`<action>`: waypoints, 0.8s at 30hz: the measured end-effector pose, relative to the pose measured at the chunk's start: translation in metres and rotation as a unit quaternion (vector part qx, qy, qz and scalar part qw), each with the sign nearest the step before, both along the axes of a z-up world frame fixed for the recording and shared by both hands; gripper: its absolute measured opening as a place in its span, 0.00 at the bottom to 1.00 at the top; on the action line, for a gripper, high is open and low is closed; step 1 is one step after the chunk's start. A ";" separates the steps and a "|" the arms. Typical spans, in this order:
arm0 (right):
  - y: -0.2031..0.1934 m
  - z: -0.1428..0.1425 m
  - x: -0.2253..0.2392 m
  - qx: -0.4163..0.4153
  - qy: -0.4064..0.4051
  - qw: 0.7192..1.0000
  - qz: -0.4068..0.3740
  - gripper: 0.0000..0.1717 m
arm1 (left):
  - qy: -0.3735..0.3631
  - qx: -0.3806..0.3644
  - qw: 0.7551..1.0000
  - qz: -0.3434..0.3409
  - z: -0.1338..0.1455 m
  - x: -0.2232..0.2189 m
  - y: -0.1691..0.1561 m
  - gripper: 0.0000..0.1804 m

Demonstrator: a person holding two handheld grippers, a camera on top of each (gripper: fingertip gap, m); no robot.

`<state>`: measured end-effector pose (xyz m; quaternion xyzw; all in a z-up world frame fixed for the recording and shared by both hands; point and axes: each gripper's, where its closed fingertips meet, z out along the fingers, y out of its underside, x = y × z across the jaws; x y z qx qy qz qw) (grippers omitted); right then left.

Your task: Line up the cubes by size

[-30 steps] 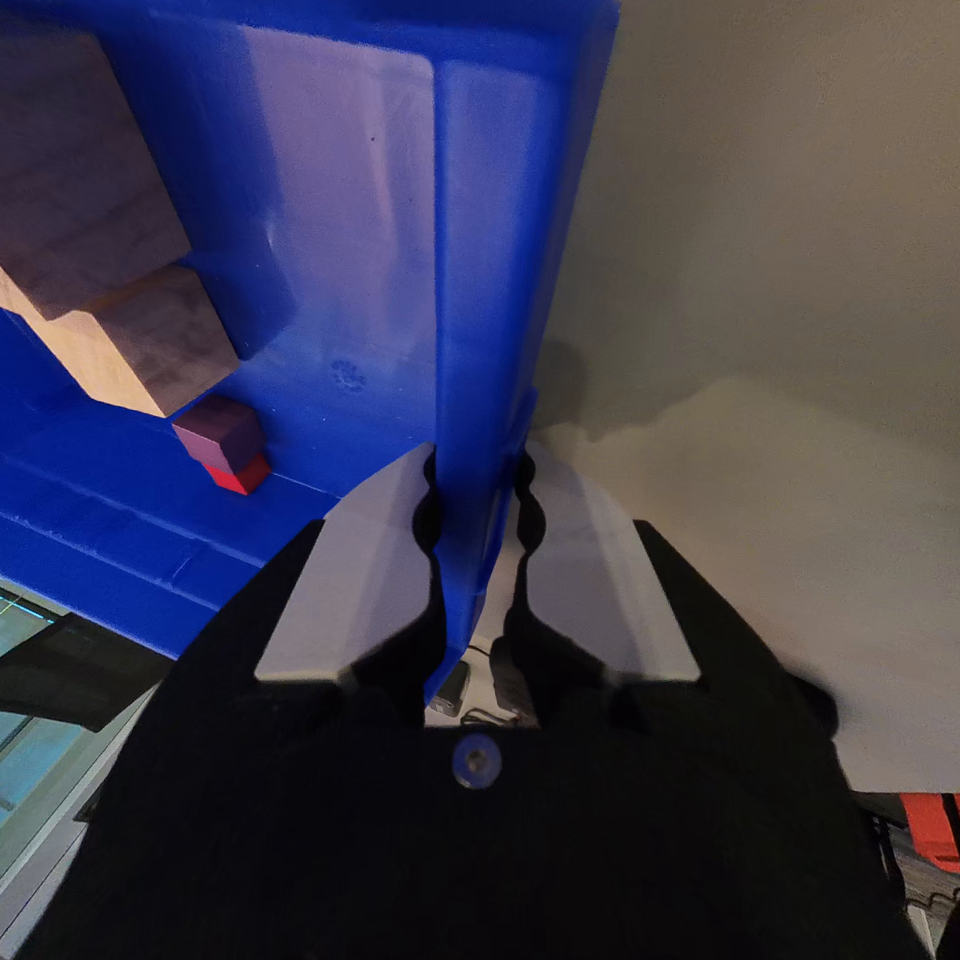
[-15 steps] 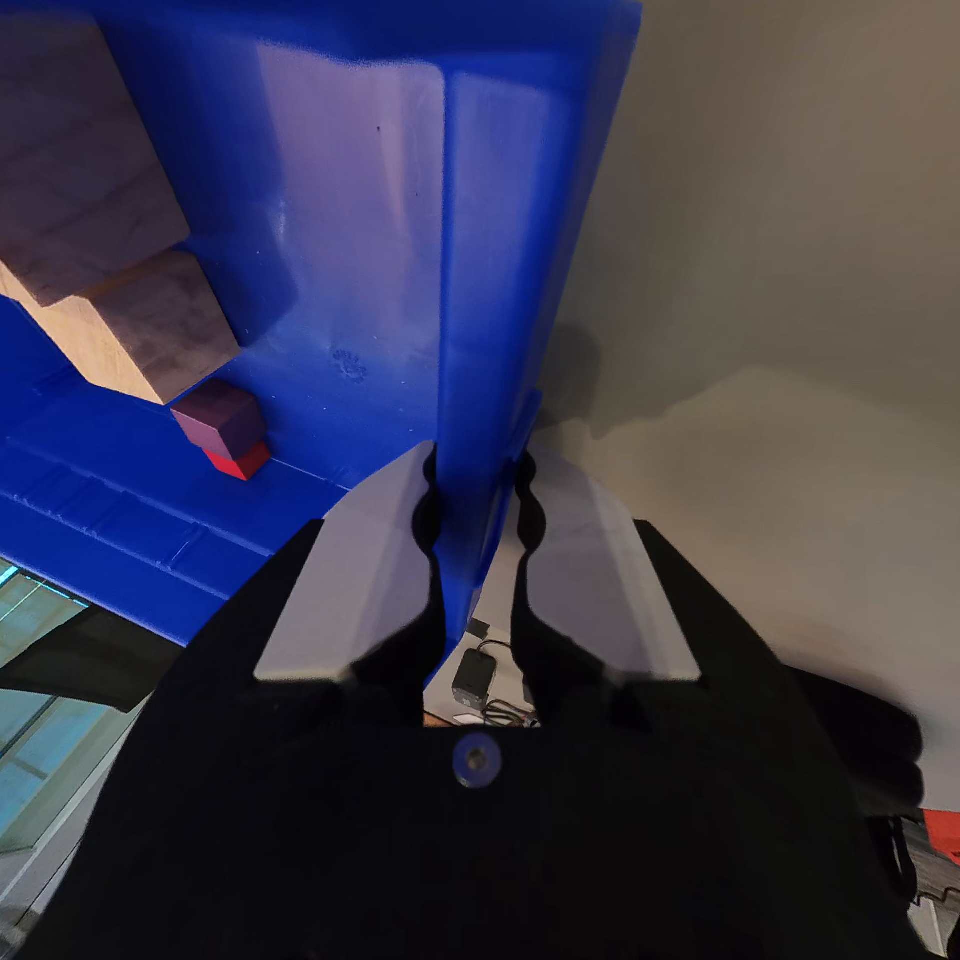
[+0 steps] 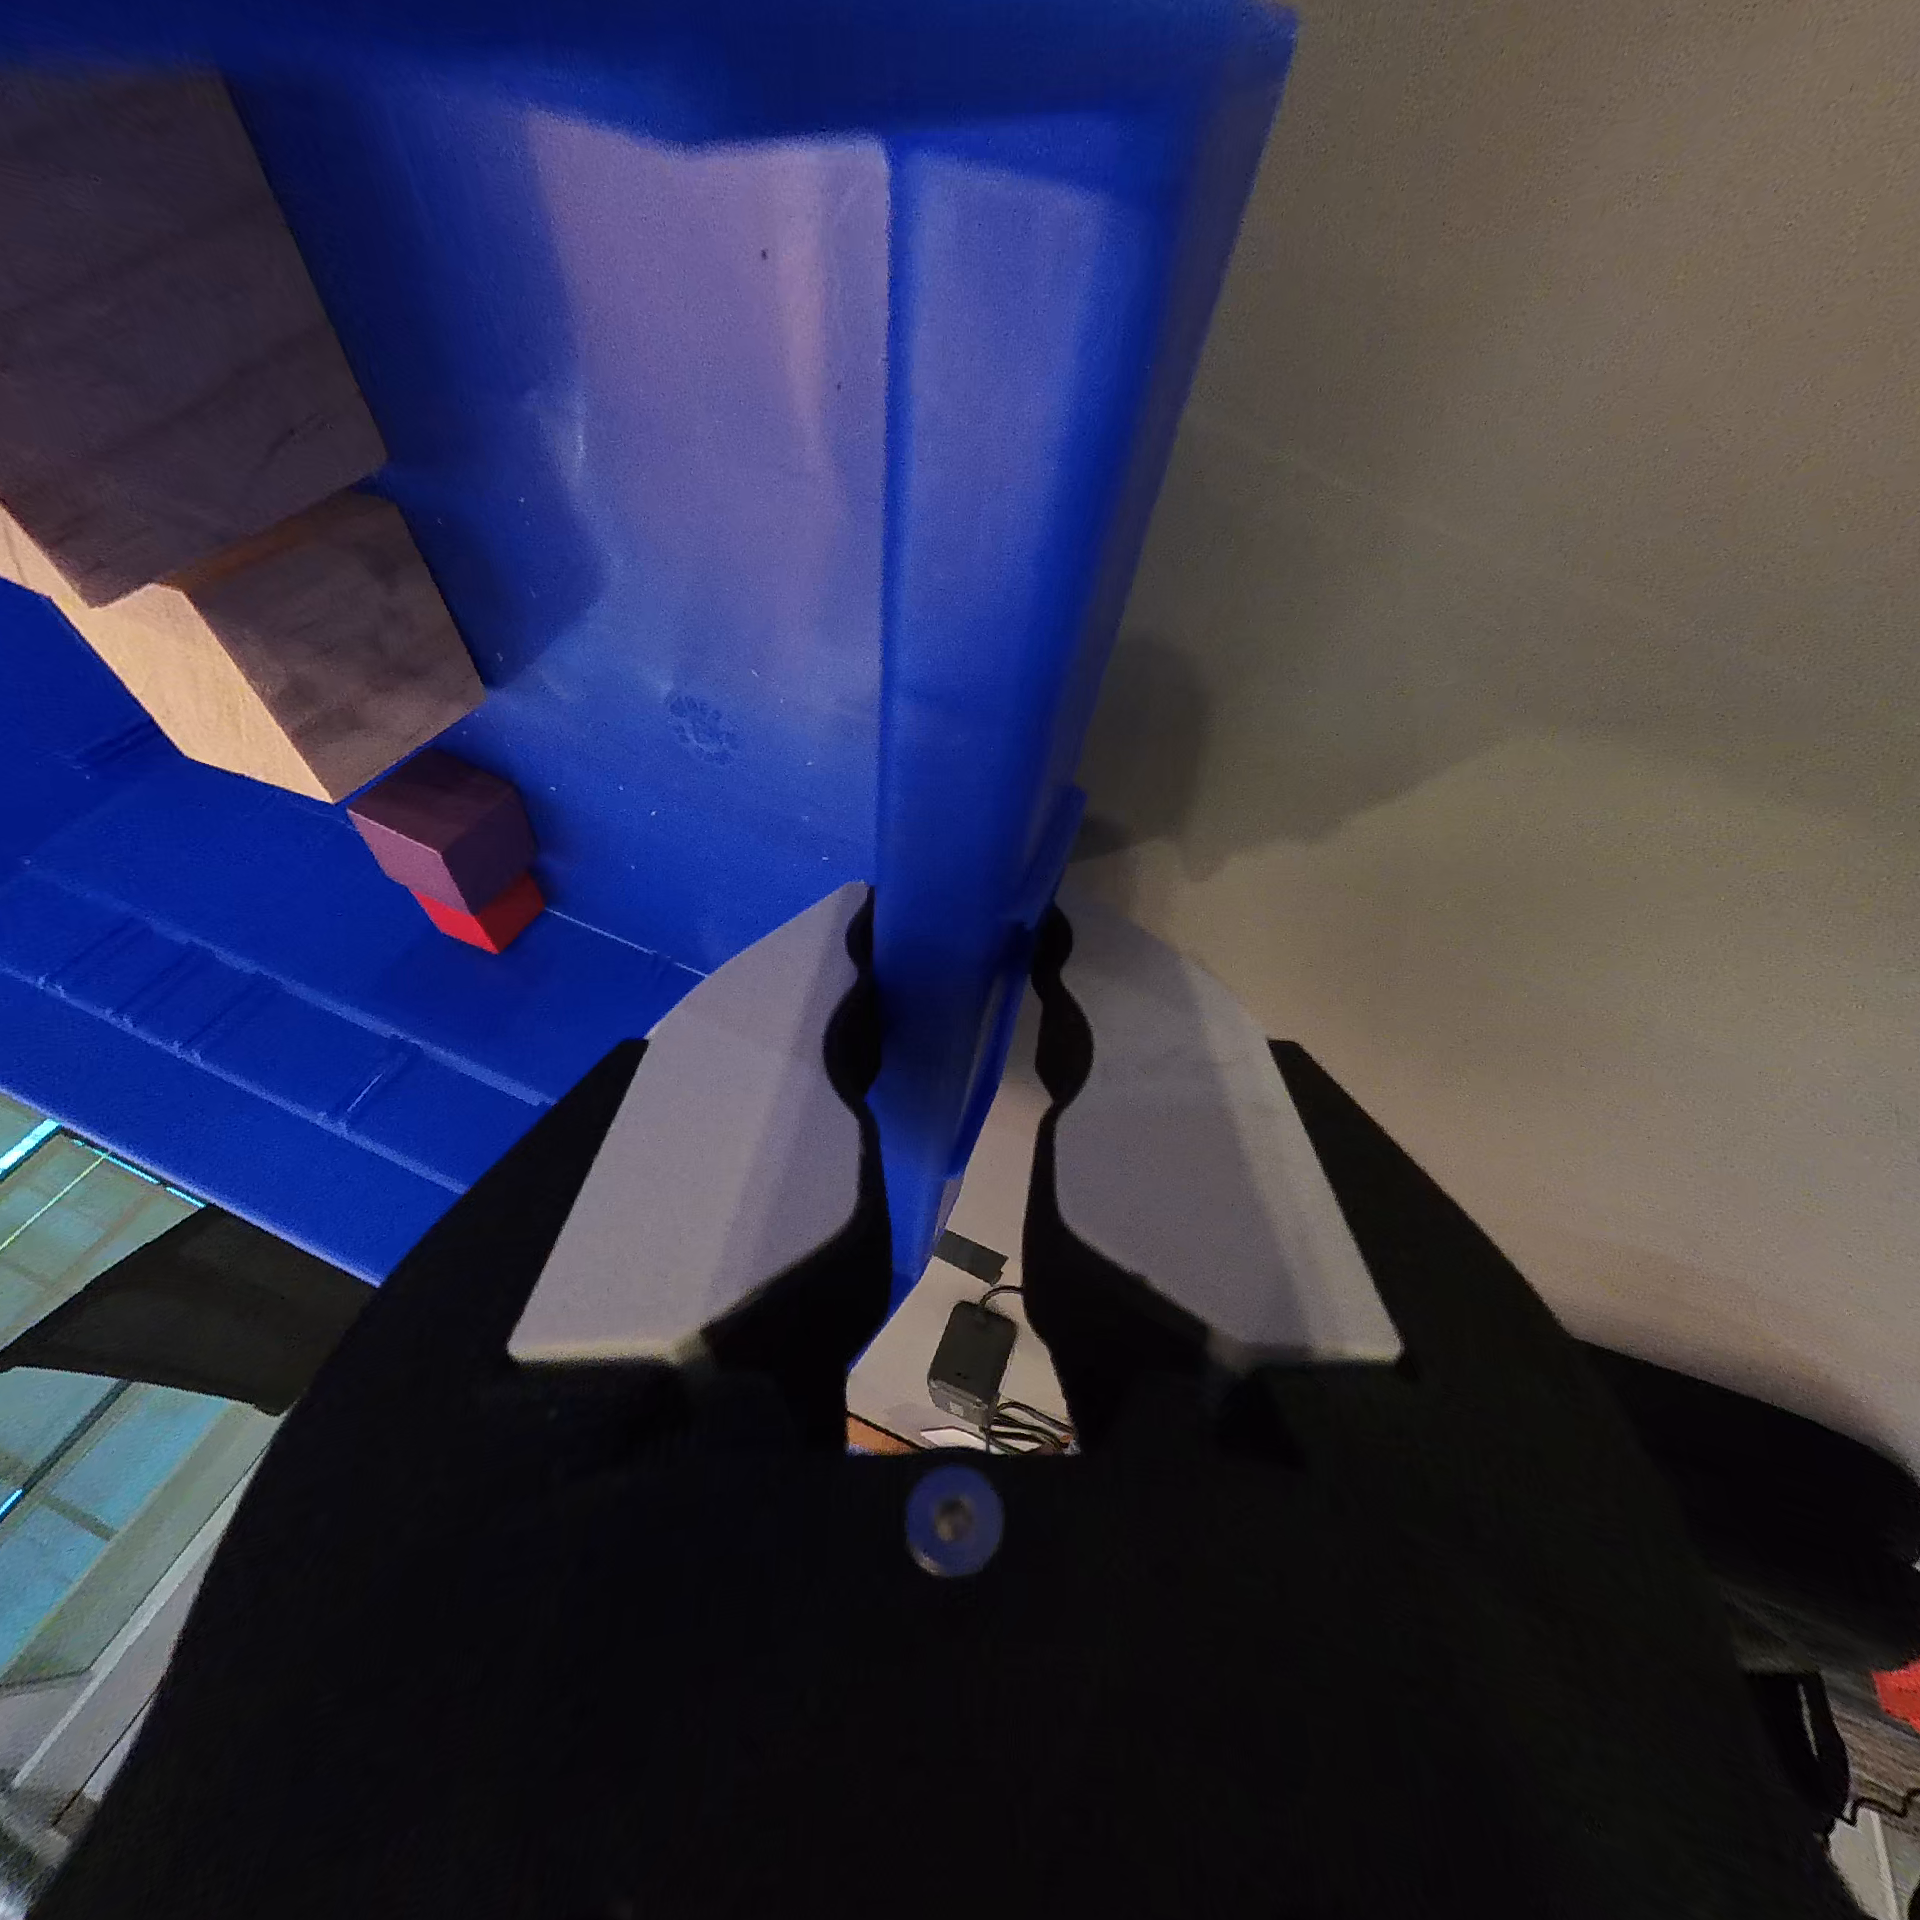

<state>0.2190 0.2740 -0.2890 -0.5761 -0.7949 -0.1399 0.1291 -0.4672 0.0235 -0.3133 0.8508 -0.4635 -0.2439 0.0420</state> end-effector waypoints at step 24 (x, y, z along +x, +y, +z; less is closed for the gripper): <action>-0.062 0.076 -0.049 0.121 0.203 0.971 0.021 0.20 | -0.082 0.280 0.954 0.065 0.079 0.056 -0.001 0.26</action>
